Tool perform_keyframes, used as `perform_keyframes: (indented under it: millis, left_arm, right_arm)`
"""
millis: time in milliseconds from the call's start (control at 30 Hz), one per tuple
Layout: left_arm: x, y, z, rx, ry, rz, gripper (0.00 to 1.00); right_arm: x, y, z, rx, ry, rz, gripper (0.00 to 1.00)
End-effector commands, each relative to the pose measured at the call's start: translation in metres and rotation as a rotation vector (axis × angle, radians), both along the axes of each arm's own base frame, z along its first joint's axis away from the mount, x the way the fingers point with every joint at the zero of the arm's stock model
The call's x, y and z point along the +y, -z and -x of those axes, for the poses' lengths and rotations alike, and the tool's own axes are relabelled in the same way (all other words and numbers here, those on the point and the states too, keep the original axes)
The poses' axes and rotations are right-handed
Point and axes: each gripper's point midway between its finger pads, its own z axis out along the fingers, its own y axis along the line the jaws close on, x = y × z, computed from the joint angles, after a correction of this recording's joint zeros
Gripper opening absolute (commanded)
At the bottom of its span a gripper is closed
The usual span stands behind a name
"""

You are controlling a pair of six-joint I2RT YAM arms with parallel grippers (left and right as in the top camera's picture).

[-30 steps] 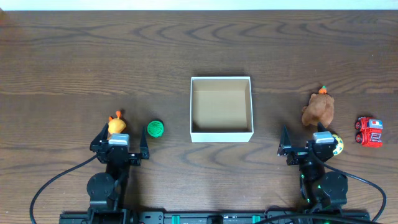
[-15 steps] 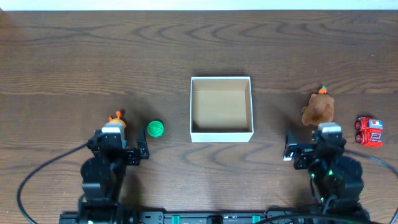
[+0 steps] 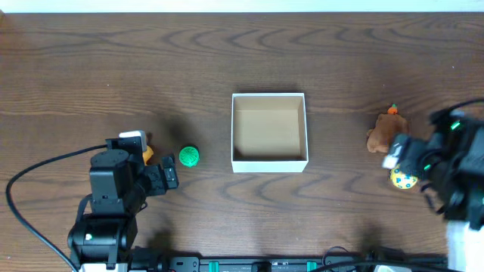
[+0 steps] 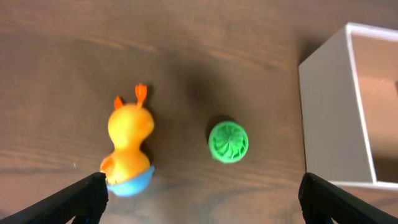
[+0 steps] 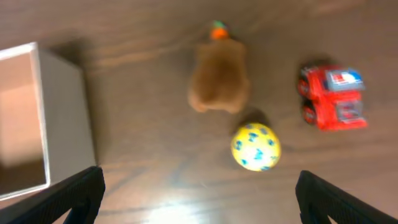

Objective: Pack container
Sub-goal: 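Reach the right gripper to the red fire truck and grasp it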

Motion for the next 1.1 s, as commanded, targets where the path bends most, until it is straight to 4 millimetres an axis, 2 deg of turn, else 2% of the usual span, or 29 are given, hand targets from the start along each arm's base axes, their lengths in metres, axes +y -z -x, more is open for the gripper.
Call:
perform_keyframes:
  millis: [0,167,300,367,433,533,600,667,733,867,1067]
  left_arm:
    - [-0.003,-0.005,0.002,0.004,0.004,0.019,0.98]
    - [-0.003,-0.002,0.005,0.022,0.003,0.019,0.98]
    - [-0.003,-0.002,0.005,0.025,0.003,0.019,0.98]
    - [-0.003,-0.002,0.005,0.025,0.003,0.019,0.98]
    - [-0.003,-0.002,0.005,0.025,0.003,0.018,0.98]
    - [-0.003,-0.001,0.005,0.026,0.003,0.018,0.98]
    - [-0.003,-0.002,0.005,0.025,0.003,0.018,0.98]
    - [-0.003,-0.001,0.005,0.026,0.003,0.018,0.98]
    - [-0.003,-0.001,0.005,0.026,0.003,0.018,0.98]
    - [-0.003,-0.002,0.005,0.025,0.003,0.018,0.98]
    - [-0.003,-0.002,0.005,0.025,0.003,0.018,0.98]
  right_arm:
    - [-0.023,-0.005,-0.004,0.048,0.046,-0.040,0.99]
    - [-0.078,0.014,0.002,0.134,0.210,-0.058,0.99]
    - [-0.113,0.027,0.002,0.158,0.247,-0.042,0.98]
    - [-0.128,0.035,-0.005,0.156,0.258,-0.037,0.97]
    - [-0.136,0.042,-0.020,0.137,0.188,-0.024,0.93]
    - [-0.147,0.055,-0.043,0.114,0.115,-0.015,0.92]
    - [-0.153,0.068,-0.050,0.132,0.103,-0.019,0.92]
    - [-0.156,0.082,-0.050,0.174,0.087,-0.020,0.91]
    - [-0.164,0.093,-0.046,0.226,0.109,-0.002,0.99]
    - [-0.178,0.102,-0.038,0.290,0.136,0.057,0.99]
    - [-0.181,0.118,-0.042,0.321,0.109,0.048,0.99]
